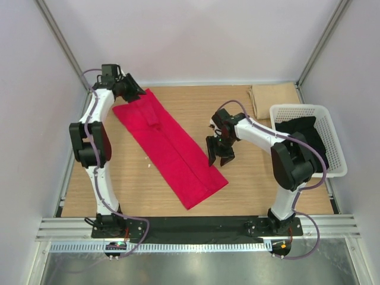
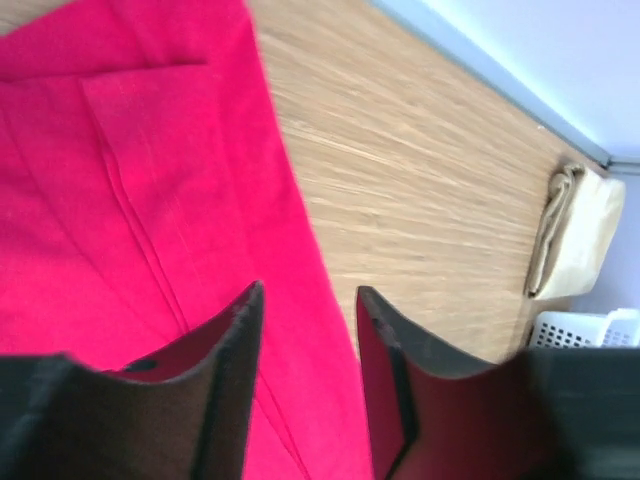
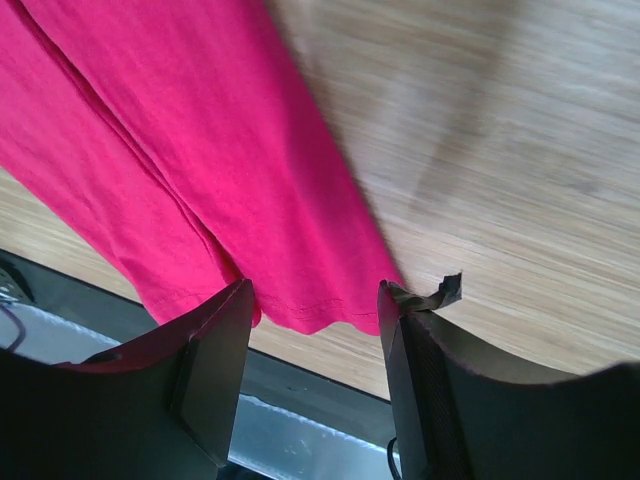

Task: Fold and stack the t-shirts
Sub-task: Fold the tshirt

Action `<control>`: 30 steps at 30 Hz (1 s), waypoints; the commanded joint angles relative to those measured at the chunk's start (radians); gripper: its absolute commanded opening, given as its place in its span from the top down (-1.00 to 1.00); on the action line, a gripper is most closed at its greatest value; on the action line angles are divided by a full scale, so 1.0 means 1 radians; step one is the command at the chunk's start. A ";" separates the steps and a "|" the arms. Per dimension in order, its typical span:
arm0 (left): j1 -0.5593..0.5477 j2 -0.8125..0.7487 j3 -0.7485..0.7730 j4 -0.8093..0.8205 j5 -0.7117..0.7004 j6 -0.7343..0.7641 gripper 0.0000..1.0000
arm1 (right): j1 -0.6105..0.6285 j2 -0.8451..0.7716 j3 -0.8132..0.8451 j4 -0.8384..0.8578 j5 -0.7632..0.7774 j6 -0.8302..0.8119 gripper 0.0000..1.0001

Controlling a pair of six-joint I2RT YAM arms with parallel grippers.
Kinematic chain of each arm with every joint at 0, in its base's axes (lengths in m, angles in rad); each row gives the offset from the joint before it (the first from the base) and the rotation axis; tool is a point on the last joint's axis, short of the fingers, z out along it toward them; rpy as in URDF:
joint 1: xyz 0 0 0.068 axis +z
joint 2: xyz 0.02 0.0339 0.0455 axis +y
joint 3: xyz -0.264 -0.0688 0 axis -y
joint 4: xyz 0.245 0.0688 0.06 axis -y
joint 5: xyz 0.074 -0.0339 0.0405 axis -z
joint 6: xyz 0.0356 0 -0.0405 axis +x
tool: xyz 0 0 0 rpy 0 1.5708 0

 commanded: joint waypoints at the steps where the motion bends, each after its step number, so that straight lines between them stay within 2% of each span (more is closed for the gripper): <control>1: -0.036 -0.165 -0.087 -0.126 -0.069 0.080 0.19 | 0.062 0.013 0.031 0.015 0.056 0.007 -0.19; 4: -0.120 -0.308 -0.227 -0.159 -0.111 0.082 0.21 | 0.096 0.019 0.036 -0.002 0.145 -0.022 -0.19; 5: -0.149 -0.349 -0.328 -0.159 -0.129 0.083 0.19 | 0.100 0.018 0.028 -0.001 0.157 -0.028 -0.19; 7: -0.243 -0.422 -0.434 -0.165 -0.210 0.082 0.11 | 0.105 0.016 0.016 0.013 0.179 -0.048 -0.19; 8: -0.274 -0.480 -0.532 -0.162 -0.236 0.047 0.09 | 0.105 0.015 0.005 0.016 0.187 -0.053 -0.19; 11: -0.361 -0.557 -0.696 -0.128 -0.270 -0.021 0.08 | 0.105 0.007 -0.018 0.033 0.199 -0.059 -0.19; 16: -0.395 -0.567 -0.795 -0.121 -0.307 -0.068 0.09 | 0.116 0.010 -0.084 0.074 0.188 -0.050 -0.19; 19: -0.398 -0.573 -0.827 -0.127 -0.281 -0.097 0.12 | 0.117 0.004 -0.117 0.085 0.211 -0.053 -0.19; 22: -0.438 -0.642 -0.893 -0.122 -0.249 -0.159 0.10 | 0.116 -0.034 -0.148 0.090 0.214 -0.056 -0.19; 25: -0.499 -0.741 -0.979 -0.107 -0.212 -0.257 0.07 | 0.103 -0.079 -0.179 0.099 0.185 -0.057 -0.19; 30: -0.640 -0.873 -1.095 -0.108 -0.266 -0.357 0.02 | 0.067 -0.119 -0.223 0.137 0.079 -0.067 -0.19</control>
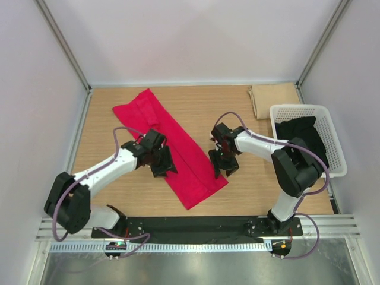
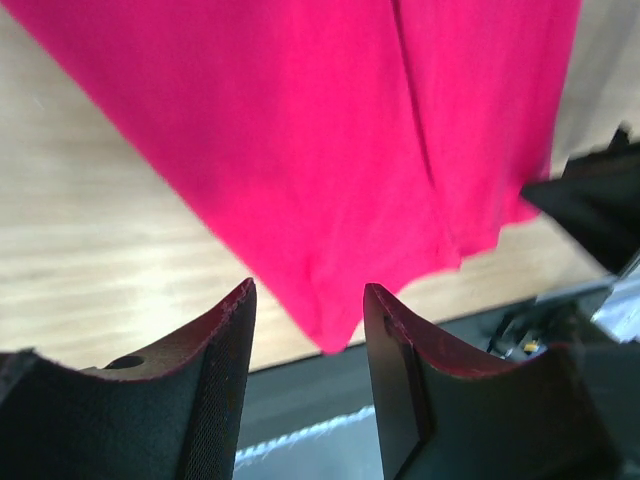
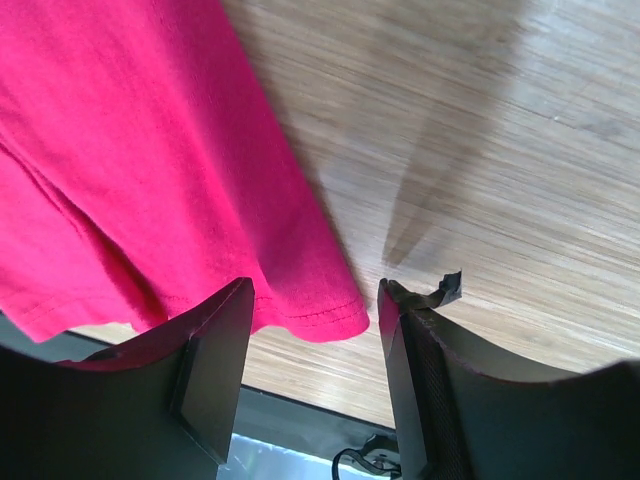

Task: Fold and stack the t-shirts
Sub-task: Fold the tshirt

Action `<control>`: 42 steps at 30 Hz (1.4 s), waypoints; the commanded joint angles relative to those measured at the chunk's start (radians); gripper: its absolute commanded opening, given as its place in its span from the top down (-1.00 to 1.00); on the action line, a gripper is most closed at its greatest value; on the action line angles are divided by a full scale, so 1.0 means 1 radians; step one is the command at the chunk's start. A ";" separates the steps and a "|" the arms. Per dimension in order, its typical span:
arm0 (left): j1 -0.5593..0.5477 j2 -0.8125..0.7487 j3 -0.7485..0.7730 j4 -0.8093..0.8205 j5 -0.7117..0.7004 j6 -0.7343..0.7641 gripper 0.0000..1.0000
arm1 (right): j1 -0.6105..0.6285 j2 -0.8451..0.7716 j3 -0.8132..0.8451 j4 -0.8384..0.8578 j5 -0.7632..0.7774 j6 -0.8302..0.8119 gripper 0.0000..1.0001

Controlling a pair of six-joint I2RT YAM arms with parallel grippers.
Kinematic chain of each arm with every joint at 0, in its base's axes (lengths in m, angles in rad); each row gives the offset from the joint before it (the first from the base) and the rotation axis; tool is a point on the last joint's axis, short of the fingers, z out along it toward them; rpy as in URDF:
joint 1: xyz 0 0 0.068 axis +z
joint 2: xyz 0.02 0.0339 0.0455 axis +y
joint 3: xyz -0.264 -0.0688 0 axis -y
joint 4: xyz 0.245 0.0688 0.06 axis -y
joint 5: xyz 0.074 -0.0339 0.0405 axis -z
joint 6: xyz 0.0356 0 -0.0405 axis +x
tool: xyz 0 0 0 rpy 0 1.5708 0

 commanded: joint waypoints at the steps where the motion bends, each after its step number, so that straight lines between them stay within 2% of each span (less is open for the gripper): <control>1: -0.055 -0.101 -0.094 0.015 -0.035 -0.115 0.03 | -0.023 -0.063 -0.025 0.049 -0.065 -0.021 -0.19; 3: -0.055 -0.151 -0.115 0.009 -0.071 -0.140 0.03 | -0.030 -0.072 -0.024 0.061 -0.065 -0.021 -0.19; 4: -0.055 -0.200 -0.117 -0.002 -0.141 -0.137 0.02 | -0.031 -0.070 -0.004 0.058 -0.059 -0.024 -0.19; 7: 0.003 -0.231 -0.050 -0.029 -0.278 -0.060 -0.25 | -0.027 -0.046 0.072 0.028 -0.025 -0.036 -0.20; 8: 0.093 -0.221 -0.004 -0.028 -0.263 -0.028 -0.30 | -0.025 -0.040 0.097 0.020 -0.016 -0.038 -0.20; 10: 0.198 -0.173 0.048 -0.017 -0.211 0.058 -0.31 | -0.022 -0.015 0.178 -0.012 0.008 -0.042 -0.20; 11: 0.285 -0.106 0.087 -0.017 -0.187 0.082 -0.32 | -0.017 0.011 0.207 -0.023 0.021 -0.044 -0.21; 15: 0.394 0.093 0.335 -0.005 -0.208 0.269 -0.29 | 0.019 0.094 0.352 -0.080 0.044 -0.048 -0.20; 17: 0.431 0.176 0.416 -0.012 -0.234 0.311 -0.28 | 0.044 0.141 0.448 -0.104 0.058 -0.050 -0.20; 18: 0.442 0.246 0.484 0.003 -0.236 0.326 -0.27 | 0.071 0.185 0.479 -0.124 0.065 -0.053 -0.20; 25: 0.506 0.526 0.680 0.078 -0.217 0.359 -0.26 | 0.170 0.370 0.698 -0.172 0.090 -0.062 -0.22; 29: 0.508 0.635 0.745 0.113 -0.220 0.363 -0.27 | 0.214 0.424 0.755 -0.190 0.118 -0.068 -0.25; 34: 0.507 0.752 0.829 0.121 -0.203 0.378 -0.28 | 0.237 0.450 0.739 -0.174 0.166 -0.056 -0.26; 38: 0.491 0.915 0.959 0.017 -0.164 0.400 -0.24 | 0.237 0.457 0.677 -0.143 0.200 -0.039 -0.30; 39: 0.487 0.949 1.030 -0.050 -0.163 0.404 -0.23 | 0.239 0.451 0.654 -0.112 0.199 -0.033 -0.31; 42: 0.465 1.038 1.096 -0.129 -0.096 0.405 -0.18 | 0.240 0.418 0.547 -0.039 0.185 0.011 -0.33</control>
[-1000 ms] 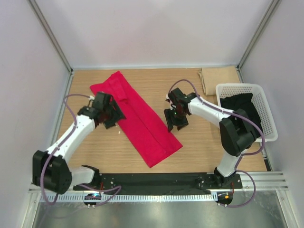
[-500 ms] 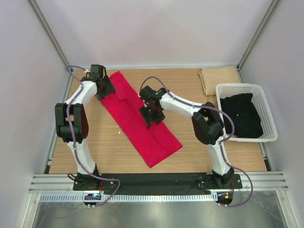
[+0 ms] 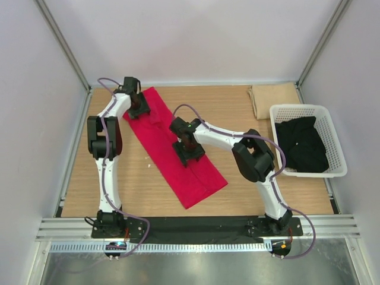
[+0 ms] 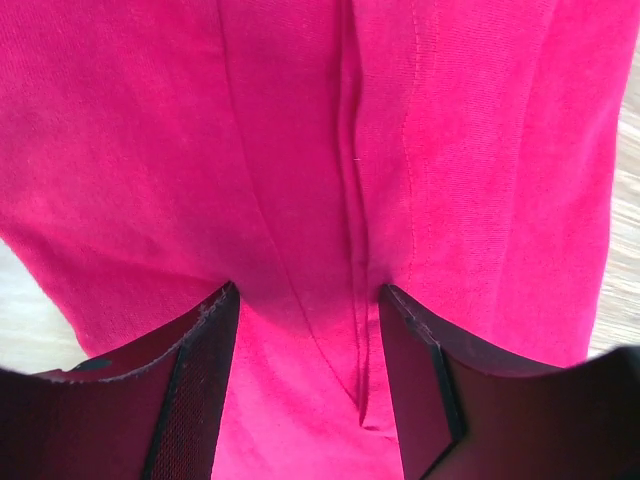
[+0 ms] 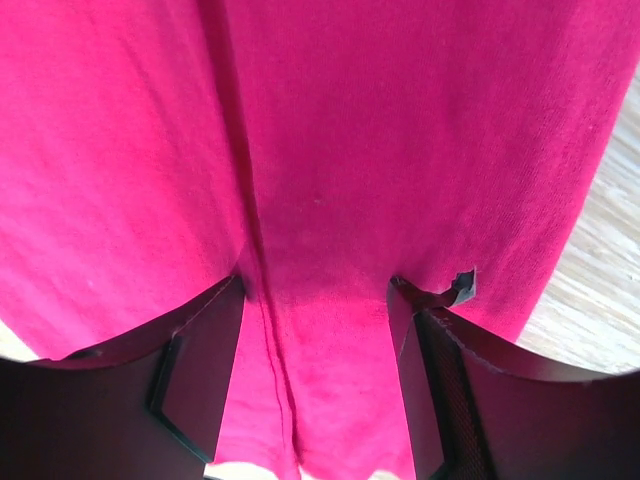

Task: Fold and stack the t-shirts
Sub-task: Fold the tshirt

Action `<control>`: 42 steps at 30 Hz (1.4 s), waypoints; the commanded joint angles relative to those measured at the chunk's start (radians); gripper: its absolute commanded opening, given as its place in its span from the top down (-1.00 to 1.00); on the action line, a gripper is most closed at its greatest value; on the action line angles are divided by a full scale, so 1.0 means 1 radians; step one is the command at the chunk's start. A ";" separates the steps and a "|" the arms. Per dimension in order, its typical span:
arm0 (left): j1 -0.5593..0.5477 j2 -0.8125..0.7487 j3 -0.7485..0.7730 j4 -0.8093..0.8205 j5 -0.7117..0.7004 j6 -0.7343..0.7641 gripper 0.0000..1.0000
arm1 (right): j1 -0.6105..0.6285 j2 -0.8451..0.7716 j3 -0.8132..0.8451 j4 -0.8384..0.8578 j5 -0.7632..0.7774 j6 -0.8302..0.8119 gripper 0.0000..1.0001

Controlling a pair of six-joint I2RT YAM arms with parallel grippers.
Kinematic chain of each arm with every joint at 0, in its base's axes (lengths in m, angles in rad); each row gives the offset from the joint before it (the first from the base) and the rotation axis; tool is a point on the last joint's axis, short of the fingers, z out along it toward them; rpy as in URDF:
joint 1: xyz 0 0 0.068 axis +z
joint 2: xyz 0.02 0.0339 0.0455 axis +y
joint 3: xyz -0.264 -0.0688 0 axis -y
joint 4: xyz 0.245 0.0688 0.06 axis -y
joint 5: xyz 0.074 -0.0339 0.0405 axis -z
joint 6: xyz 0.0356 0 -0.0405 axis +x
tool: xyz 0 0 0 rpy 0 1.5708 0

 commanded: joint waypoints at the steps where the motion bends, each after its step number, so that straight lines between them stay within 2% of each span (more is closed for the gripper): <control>1: -0.038 0.105 0.077 -0.130 0.071 0.024 -0.18 | 0.002 -0.035 -0.133 0.080 0.012 0.054 -0.34; 5: -0.062 0.137 0.101 -0.139 0.086 0.036 -0.18 | 0.026 -0.060 -0.221 0.131 0.011 0.118 -0.45; 9: -0.104 0.193 0.218 -0.194 0.102 0.073 -0.18 | 0.054 -0.070 -0.284 0.177 -0.003 0.257 -0.48; 16: -0.156 0.280 0.390 -0.245 0.154 0.098 -0.18 | 0.123 -0.069 -0.232 0.249 -0.101 0.408 -0.49; 22: -0.134 0.207 0.405 -0.282 0.136 0.122 -0.20 | 0.097 -0.127 -0.143 0.192 -0.058 0.365 -0.50; 28: -0.111 0.007 0.402 -0.323 0.139 0.118 -0.23 | 0.002 -0.254 -0.118 0.114 -0.015 0.221 -0.57; 33: -0.108 -0.149 0.329 -0.334 0.132 0.109 -0.24 | -0.124 -0.334 -0.170 0.062 -0.129 0.122 -0.59; 35: -0.114 -0.183 0.237 -0.302 0.134 0.092 -0.22 | -0.165 -0.369 -0.186 0.033 -0.118 0.095 -0.59; 38: -0.139 -0.238 0.093 -0.219 0.119 0.057 -0.07 | -0.200 -0.426 -0.218 0.020 -0.123 0.075 -0.58; 41: -0.197 -0.280 -0.007 -0.044 0.089 0.021 0.01 | -0.240 -0.489 -0.258 0.037 -0.173 0.095 -0.39; 42: -0.208 -0.281 -0.053 0.001 0.115 -0.005 0.31 | -0.251 -0.506 -0.296 0.046 -0.195 0.103 -0.13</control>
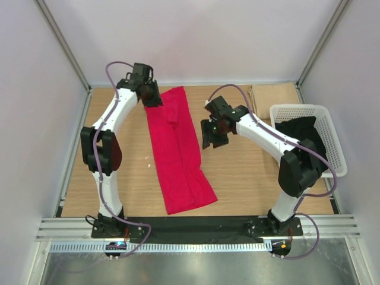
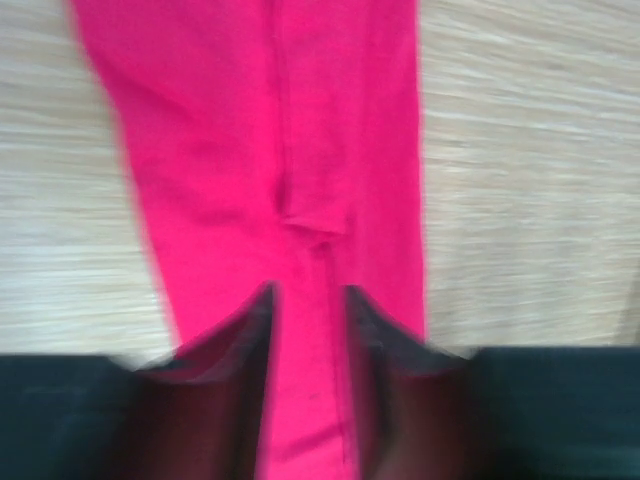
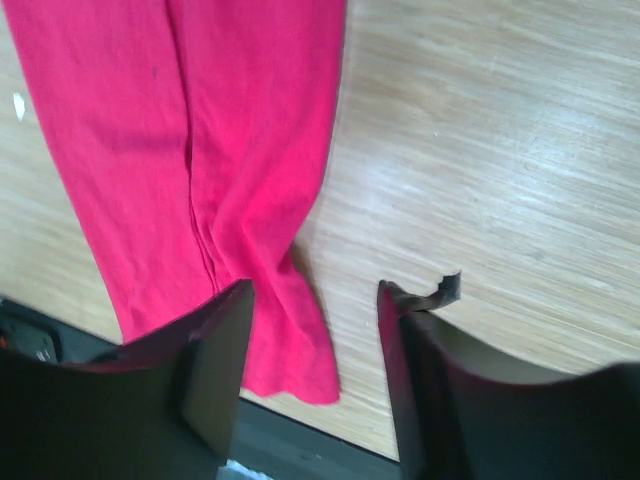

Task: Fold and stack the t-shirts
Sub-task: Fold the tshirt

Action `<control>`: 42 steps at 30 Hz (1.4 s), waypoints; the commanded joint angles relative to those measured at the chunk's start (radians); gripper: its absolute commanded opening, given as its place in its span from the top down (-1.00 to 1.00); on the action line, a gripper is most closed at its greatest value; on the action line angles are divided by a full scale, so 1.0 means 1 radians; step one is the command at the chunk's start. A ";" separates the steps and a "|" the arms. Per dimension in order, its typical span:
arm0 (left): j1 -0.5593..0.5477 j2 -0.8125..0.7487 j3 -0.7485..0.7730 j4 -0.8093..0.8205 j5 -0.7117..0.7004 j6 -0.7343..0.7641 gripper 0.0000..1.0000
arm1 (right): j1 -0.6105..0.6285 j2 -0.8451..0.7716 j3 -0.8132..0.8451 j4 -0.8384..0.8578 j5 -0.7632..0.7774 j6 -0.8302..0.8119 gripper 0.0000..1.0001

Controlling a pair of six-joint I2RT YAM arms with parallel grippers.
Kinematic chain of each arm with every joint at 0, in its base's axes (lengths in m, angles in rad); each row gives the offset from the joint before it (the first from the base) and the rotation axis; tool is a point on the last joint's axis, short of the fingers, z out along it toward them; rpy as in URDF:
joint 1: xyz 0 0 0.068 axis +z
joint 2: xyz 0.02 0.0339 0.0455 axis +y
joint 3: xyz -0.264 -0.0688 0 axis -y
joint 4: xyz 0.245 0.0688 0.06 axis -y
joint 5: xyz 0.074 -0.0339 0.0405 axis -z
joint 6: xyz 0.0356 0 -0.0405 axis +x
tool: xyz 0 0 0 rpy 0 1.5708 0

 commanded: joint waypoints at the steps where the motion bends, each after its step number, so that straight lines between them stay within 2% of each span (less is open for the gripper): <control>1: -0.050 0.016 -0.122 0.223 0.052 -0.074 0.53 | -0.029 -0.095 -0.077 0.004 -0.112 0.006 -0.03; 3: -0.048 0.039 -0.156 0.361 0.127 -0.123 0.91 | -0.052 -0.143 -0.141 0.023 -0.134 0.014 0.13; 4: -0.045 0.051 -0.158 0.407 0.155 -0.134 0.99 | -0.058 -0.157 -0.160 0.023 -0.138 0.014 0.14; 6: -0.030 0.084 -0.171 0.543 0.250 -0.177 1.00 | -0.075 -0.200 -0.212 0.015 -0.135 0.013 0.14; 8: -0.015 0.136 -0.153 0.613 0.348 -0.191 0.99 | -0.096 -0.227 -0.259 0.009 -0.134 0.003 0.14; 13: 0.044 0.262 -0.118 0.711 0.525 -0.295 1.00 | -0.138 -0.287 -0.321 0.001 -0.155 -0.020 0.14; 17: 0.056 0.320 -0.236 0.980 0.670 -0.441 0.99 | -0.162 -0.277 -0.335 0.013 -0.180 -0.032 0.14; 21: 0.038 0.360 -0.348 1.105 0.730 -0.476 0.99 | -0.167 -0.226 -0.306 0.027 -0.207 -0.038 0.15; 23: 0.036 0.383 -0.354 1.055 0.724 -0.454 0.99 | -0.167 -0.194 -0.277 0.032 -0.215 -0.040 0.15; 25: 0.039 0.424 -0.311 0.908 0.698 -0.414 0.99 | -0.168 -0.168 -0.249 0.032 -0.220 -0.040 0.15; 28: 0.044 0.447 -0.241 0.822 0.666 -0.348 0.99 | -0.168 -0.148 -0.228 0.032 -0.227 -0.037 0.15; 36: 0.050 0.619 0.167 0.543 0.664 -0.245 0.99 | -0.168 -0.140 -0.244 0.040 -0.237 -0.033 0.15; 40: 0.055 0.615 0.207 0.480 0.681 -0.220 0.99 | -0.168 -0.165 -0.273 0.046 -0.237 -0.026 0.12; 42: 0.049 0.540 0.186 0.476 0.677 -0.208 0.83 | -0.168 -0.187 -0.290 0.062 -0.230 -0.018 0.08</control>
